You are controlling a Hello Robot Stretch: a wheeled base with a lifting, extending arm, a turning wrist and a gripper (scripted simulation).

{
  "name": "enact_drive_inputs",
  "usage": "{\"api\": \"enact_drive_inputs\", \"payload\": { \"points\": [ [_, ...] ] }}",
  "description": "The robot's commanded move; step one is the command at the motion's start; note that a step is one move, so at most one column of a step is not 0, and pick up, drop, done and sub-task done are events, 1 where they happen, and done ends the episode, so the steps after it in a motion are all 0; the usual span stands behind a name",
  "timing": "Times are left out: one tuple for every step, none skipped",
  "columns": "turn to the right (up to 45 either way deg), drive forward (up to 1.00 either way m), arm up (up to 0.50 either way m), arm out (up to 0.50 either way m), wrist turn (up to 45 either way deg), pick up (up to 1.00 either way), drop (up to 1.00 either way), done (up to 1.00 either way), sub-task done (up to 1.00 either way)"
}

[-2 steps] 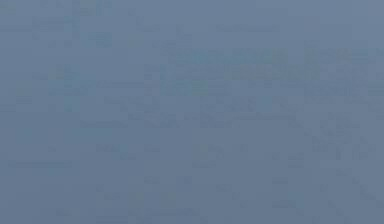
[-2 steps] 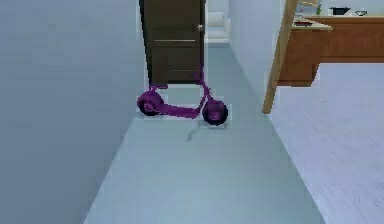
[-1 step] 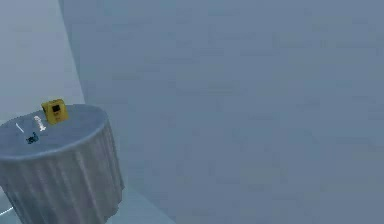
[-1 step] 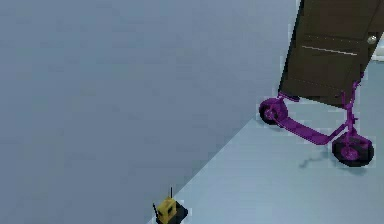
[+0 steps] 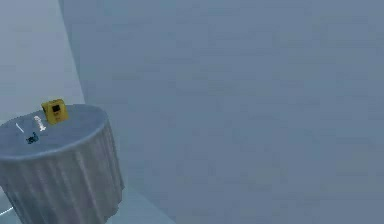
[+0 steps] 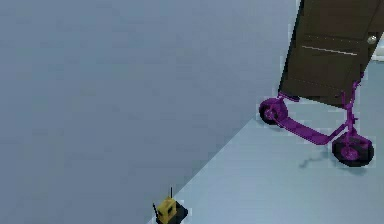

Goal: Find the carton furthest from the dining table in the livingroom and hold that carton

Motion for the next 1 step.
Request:
{"api": "enact_drive_inputs", "payload": {
  "points": [
    [0.0, 0.00, 0.00, 0.50, 0.0, 0.00, 0.00, 0.00, 0.00]
  ]
}}
